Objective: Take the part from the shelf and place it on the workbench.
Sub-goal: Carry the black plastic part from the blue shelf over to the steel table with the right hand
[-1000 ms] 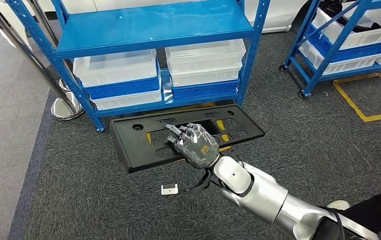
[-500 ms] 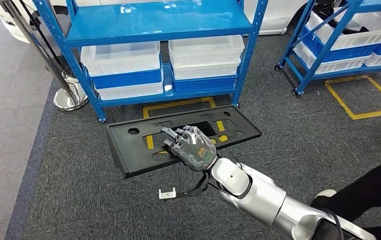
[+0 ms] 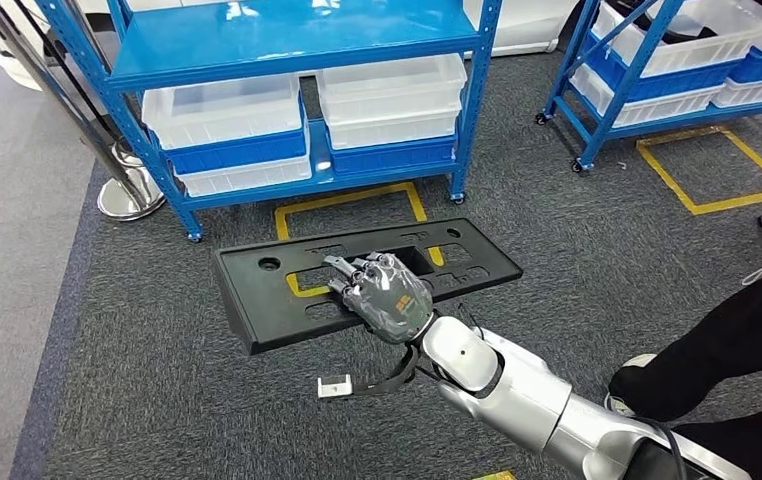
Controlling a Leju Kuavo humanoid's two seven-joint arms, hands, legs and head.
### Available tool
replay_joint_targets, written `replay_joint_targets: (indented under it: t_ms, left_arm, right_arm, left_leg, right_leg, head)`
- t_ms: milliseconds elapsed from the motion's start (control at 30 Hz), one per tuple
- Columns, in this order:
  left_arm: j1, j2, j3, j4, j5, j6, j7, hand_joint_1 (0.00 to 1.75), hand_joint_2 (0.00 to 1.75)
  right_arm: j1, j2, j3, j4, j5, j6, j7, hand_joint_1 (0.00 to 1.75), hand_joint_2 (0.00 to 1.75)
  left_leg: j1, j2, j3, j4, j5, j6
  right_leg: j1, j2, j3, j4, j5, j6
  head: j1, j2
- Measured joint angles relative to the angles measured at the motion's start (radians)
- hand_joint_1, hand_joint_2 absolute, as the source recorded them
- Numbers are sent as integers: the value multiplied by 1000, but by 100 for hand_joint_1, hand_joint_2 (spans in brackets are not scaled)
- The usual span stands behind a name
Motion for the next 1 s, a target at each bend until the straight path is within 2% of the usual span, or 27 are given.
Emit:
replay_joint_targets:
  t_ms: [33, 67, 100, 167, 200, 233, 300, 333, 367, 433, 467, 500, 533, 567, 600, 667, 700, 733, 800, 833, 900, 933, 967, 1000]
  left_arm:
    - [0, 0, 0, 0, 0, 0, 0, 0, 175]
    - [0, 0, 0, 0, 0, 0, 0, 0, 175]
    - [0, 0, 0, 0, 0, 0, 0, 0, 175]
    - [1, 1, 0, 0, 0, 0, 0, 0, 175]
    - [1, 1, 0, 0, 0, 0, 0, 0, 175]
    - [1, 2, 0, 0, 0, 0, 0, 0, 175]
    - [0, 2, 0, 0, 0, 0, 0, 0, 175]
    - [0, 2, 0, 0, 0, 0, 0, 0, 175]
    - [0, 2, 0, 0, 0, 0, 0, 0, 175]
    - [3, 2, 0, 0, 0, 1, 0, 0, 175]
    - [4, 2, 0, -1, 0, 1, 0, 0, 175]
    - [5, 2, 0, -1, 0, 2, 0, 0, 175]
    - [6, 2, 0, -1, 0, 2, 0, 0, 175]
    - [6, 1, 0, -1, 0, 2, 0, 0, 175]
    - [6, 1, 0, -1, 0, 2, 0, 0, 175]
    - [5, 1, 0, -1, 0, 0, 0, 0, 175]
    - [5, 1, 0, -1, 0, 0, 0, 0, 175]
    - [5, 1, 0, -1, 0, 0, 0, 0, 175]
    - [3, 1, 0, -1, 0, 0, 0, 0, 175]
    - [1, 1, 0, -1, 0, 0, 0, 0, 175]
    - [1, 1, 0, -2, 0, -1, 0, 0, 175]
    - [2, 1, 0, -2, 0, -1, 0, 0, 175]
    - [5, 1, 0, -2, 0, -1, 0, 0, 175]
    - [7, 1, 0, -2, 0, -1, 0, 0, 175]
  right_arm:
    - [3, 0, 0, 1, -2, 1, 0, 175, 175]
    - [5, 1, 0, 1, -2, 1, 0, 175, 175]
    - [6, 2, 0, 2, -3, 1, 0, 175, 175]
    - [5, 5, -1, 2, -3, 1, -1, 175, 175]
    - [4, 6, -2, 2, -3, 1, -2, 175, 175]
    - [4, 8, -3, 2, -3, 1, -3, 175, 175]
    - [5, 10, -4, 2, -3, 2, -7, 175, 175]
    - [5, 10, -5, 2, -3, 2, -8, 175, 175]
    - [4, 10, -6, 2, -3, 2, -9, 175, 175]
    - [2, 10, -7, 2, -4, 2, -11, 175, 175]
    - [3, 10, -8, 2, -4, 2, -11, 175, 175]
    - [6, 11, -8, 3, -4, 3, -11, 175, 175]
    - [8, 11, -8, 4, -3, 3, -11, 175, 175]
    - [10, 11, -8, 5, -3, 4, -11, 175, 175]
    - [11, 11, -8, 5, -2, 5, -11, 175, 175]
    - [7, 11, -11, 6, 0, 7, -12, 175, 175]
    - [5, 11, -12, 5, 1, 8, -12, 175, 175]
    - [3, 11, -13, 5, 1, 9, -12, 175, 175]
    - [1, 10, -14, 6, 1, 11, -12, 175, 175]
    - [1, 10, -14, 6, 1, 11, -12, 175, 175]
    - [-1, 11, -14, 7, 1, 11, -12, 175, 175]
    - [-2, 11, -14, 7, 1, 12, -12, 175, 175]
    - [-3, 12, -14, 8, 0, 12, -13, 175, 175]
    - [-2, 12, -14, 8, -2, 14, -14, 175, 175]
  left_leg:
    - [2, 0, 2, 9, 3, -1]
    - [3, -2, 25, -23, 24, -1]
    - [5, -12, 65, -88, 56, 1]
    - [8, -64, 138, -218, 94, 7]
    - [8, -85, 157, -254, 101, 9]
    - [6, -95, 162, -266, 99, 13]
    - [4, -73, 162, -270, 108, 23]
    - [5, -61, 161, -275, 114, 32]
    - [6, -47, 160, -281, 121, 41]
    - [3, -18, 153, -286, 128, 53]
    - [1, -4, 149, -285, 130, 56]
    - [-2, 10, 144, -284, 131, 57]
    - [-4, 24, 141, -283, 132, 58]
    - [-5, 37, 138, -280, 132, 58]
    - [-7, 49, 137, -277, 132, 57]
    - [-12, 71, 134, -270, 129, 52]
    - [-14, 81, 133, -267, 128, 49]
    - [-15, 90, 132, -266, 127, 44]
    - [-16, 105, 133, -266, 127, 35]
    - [-15, 96, 132, -261, 121, 28]
    - [-10, 48, 107, -202, 77, 15]
    - [-6, 21, 83, -143, 42, 9]
    - [-3, 6, 53, -73, 7, 5]
    - [-1, 1, 27, -15, -15, 2]
  right_leg:
    - [0, 8, -5, 1, 4, 2]
    - [-1, 16, -10, 2, 7, 5]
    - [-2, 25, -12, 4, 10, 8]
    - [-4, 41, -18, 5, 17, 17]
    - [-5, 49, -21, 5, 21, 23]
    - [-7, 58, -25, 4, 26, 31]
    - [-10, 72, -32, 1, 34, 46]
    - [-9, 64, -37, 7, 30, 51]
    - [-7, 45, -50, 31, 12, 53]
    - [-4, -3, -100, 138, -57, 55]
    - [-4, -14, -129, 206, -91, 56]
    - [-4, -20, -147, 256, -110, 58]
    - [-4, -23, -149, 274, -111, 58]
    - [-4, -27, -129, 253, -95, 57]
    - [-2, -37, -89, 193, -68, 54]
    - [6, -74, -8, 57, -30, 41]
    - [11, -85, 13, 16, -22, 35]
    - [16, -87, 18, 1, -22, 31]
    - [15, -65, 14, -2, -13, 24]
    - [11, -56, 13, -6, -8, 20]
    - [2, -38, 11, -15, 2, 10]
    - [1, -29, 8, -15, 5, 7]
    - [0, -19, 4, -14, 8, 5]
    - [0, -7, 0, -13, 10, 6]
  head:
    - [0, 0]
    - [0, 0]
    - [0, 0]
    - [0, 0]
    - [0, 0]
    - [0, 0]
    - [0, 0]
    - [0, 0]
    - [1, 0]
    - [1, 0]
    - [1, 0]
    - [1, 0]
    - [1, 0]
    - [1, 0]
    - [1, 0]
    - [1, 0]
    - [1, 0]
    - [1, 0]
    - [1, 0]
    - [1, 0]
    - [1, 0]
    - [0, 0]
    - [0, 0]
    - [0, 0]
